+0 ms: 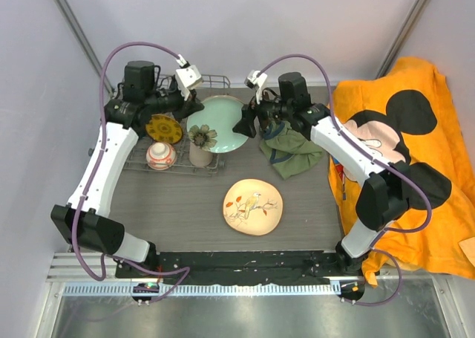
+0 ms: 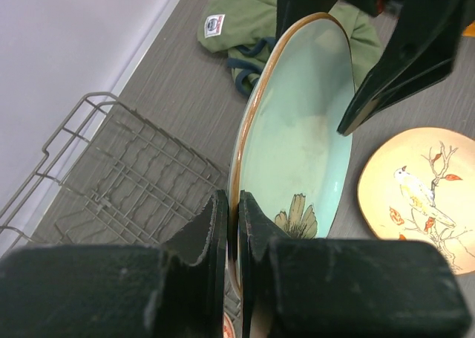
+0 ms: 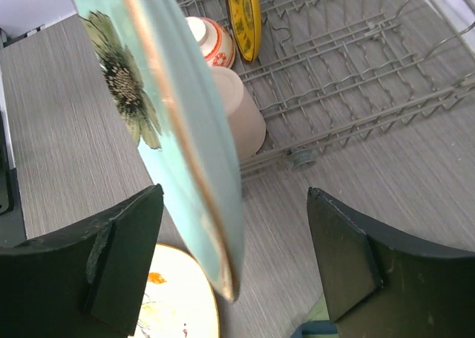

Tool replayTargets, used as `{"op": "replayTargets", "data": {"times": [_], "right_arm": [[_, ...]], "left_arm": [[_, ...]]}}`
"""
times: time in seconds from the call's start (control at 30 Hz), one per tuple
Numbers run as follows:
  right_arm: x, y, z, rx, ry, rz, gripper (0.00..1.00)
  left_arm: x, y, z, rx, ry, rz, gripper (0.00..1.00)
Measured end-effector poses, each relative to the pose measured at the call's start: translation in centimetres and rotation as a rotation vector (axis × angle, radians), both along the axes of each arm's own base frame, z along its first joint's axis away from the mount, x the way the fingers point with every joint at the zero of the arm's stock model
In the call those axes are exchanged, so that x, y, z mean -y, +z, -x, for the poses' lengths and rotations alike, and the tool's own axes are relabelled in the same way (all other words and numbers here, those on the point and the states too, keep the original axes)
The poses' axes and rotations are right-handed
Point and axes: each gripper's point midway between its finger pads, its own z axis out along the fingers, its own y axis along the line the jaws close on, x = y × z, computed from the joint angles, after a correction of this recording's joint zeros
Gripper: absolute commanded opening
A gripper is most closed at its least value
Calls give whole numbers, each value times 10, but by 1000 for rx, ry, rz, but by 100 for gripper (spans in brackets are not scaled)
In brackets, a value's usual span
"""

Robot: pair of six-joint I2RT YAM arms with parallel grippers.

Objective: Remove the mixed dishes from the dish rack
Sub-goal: Pick up the plate from the dish rack.

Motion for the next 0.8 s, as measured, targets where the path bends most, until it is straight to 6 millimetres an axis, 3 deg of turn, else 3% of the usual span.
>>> {"op": "replayTargets", "data": {"times": [0.23, 0.37, 0.4, 0.43, 0.67, 0.8], "right_arm": [[-4, -8, 2, -10, 16, 11, 53], [-7, -9, 6, -3, 37, 17, 25], [-8, -9, 7, 1, 42, 20, 10], [-8, -10, 9, -12, 45, 22, 4], [-7, -15, 15, -32, 68, 31, 1], [-6, -20, 17, -43, 68, 37, 1]], "left_arm": [[4, 5, 9, 10, -18, 28, 0], [4, 1, 8, 6, -17, 28, 0], [4, 0, 8, 6, -15, 27, 0], [3, -2, 7, 5, -13, 25, 0], [2, -11, 4, 11, -11, 22, 4], [2, -16, 7, 7, -7, 28, 25]]}}
